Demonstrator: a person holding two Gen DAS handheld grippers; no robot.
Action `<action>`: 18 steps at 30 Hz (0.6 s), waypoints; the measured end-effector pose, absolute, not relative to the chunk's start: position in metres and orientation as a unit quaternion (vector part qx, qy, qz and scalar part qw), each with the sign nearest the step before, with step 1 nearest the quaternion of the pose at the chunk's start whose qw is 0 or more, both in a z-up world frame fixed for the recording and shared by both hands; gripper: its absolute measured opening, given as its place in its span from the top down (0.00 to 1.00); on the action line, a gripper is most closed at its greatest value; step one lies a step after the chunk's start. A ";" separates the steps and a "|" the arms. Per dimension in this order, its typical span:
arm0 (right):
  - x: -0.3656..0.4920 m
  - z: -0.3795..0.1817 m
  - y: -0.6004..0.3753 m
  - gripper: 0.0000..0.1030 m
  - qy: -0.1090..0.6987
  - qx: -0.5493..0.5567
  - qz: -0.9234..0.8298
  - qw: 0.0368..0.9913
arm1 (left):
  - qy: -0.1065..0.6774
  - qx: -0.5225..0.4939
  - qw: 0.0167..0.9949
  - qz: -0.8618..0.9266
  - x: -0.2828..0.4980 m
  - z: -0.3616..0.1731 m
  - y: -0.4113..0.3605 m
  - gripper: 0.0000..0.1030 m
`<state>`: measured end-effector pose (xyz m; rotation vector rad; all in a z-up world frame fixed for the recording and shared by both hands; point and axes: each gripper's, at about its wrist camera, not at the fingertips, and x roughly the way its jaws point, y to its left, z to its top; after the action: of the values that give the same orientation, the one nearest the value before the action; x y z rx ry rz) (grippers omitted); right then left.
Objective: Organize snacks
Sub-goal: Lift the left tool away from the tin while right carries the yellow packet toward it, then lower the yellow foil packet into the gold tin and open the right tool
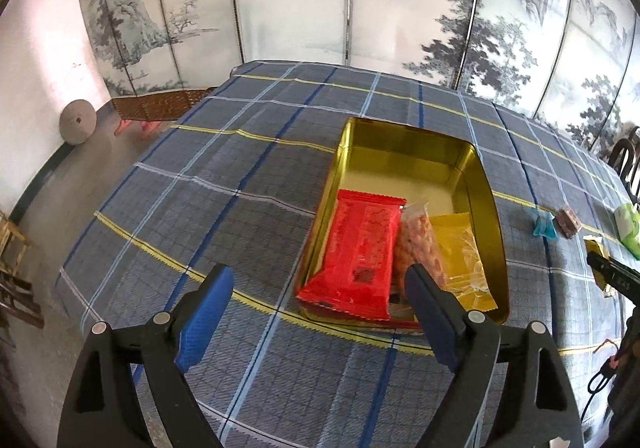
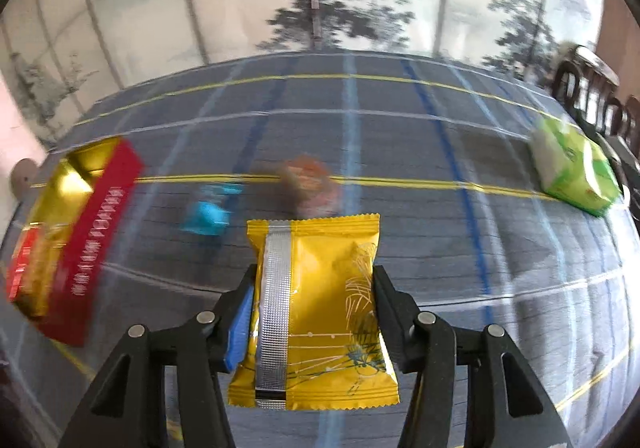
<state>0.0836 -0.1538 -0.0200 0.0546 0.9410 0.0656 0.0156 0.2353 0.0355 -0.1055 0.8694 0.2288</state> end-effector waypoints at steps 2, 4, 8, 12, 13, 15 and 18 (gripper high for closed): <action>0.083 -0.013 -0.135 0.47 0.452 0.026 0.056 0.890 | 0.420 -0.055 0.898 0.116 0.013 0.036 0.240 0.16; 0.081 -0.007 -0.113 0.47 0.450 0.021 0.077 0.889 | 0.419 -0.060 0.898 0.121 0.011 0.036 0.244 0.16; 0.078 0.003 -0.067 0.47 0.448 0.012 0.118 0.886 | 0.419 -0.068 0.896 0.130 0.006 0.036 0.256 0.15; 0.075 0.011 -0.025 0.47 0.445 -0.006 0.152 0.882 | 0.422 -0.078 0.892 0.142 0.001 0.035 0.270 0.15; 0.074 0.011 -0.014 0.47 0.444 -0.012 0.158 0.882 | 0.422 -0.079 0.891 0.145 -0.001 0.036 0.273 0.15; 0.071 0.012 0.006 0.47 0.443 -0.020 0.171 0.880 | 0.423 -0.078 0.890 0.152 -0.004 0.036 0.280 0.15; 0.070 0.011 0.026 0.47 0.446 -0.027 0.184 0.876 | 0.423 -0.079 0.888 0.162 -0.009 0.036 0.289 0.15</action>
<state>0.0697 0.0260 0.0106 -0.0559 0.9305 0.3832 -0.0092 0.2892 0.0357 -0.1633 0.8798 0.3357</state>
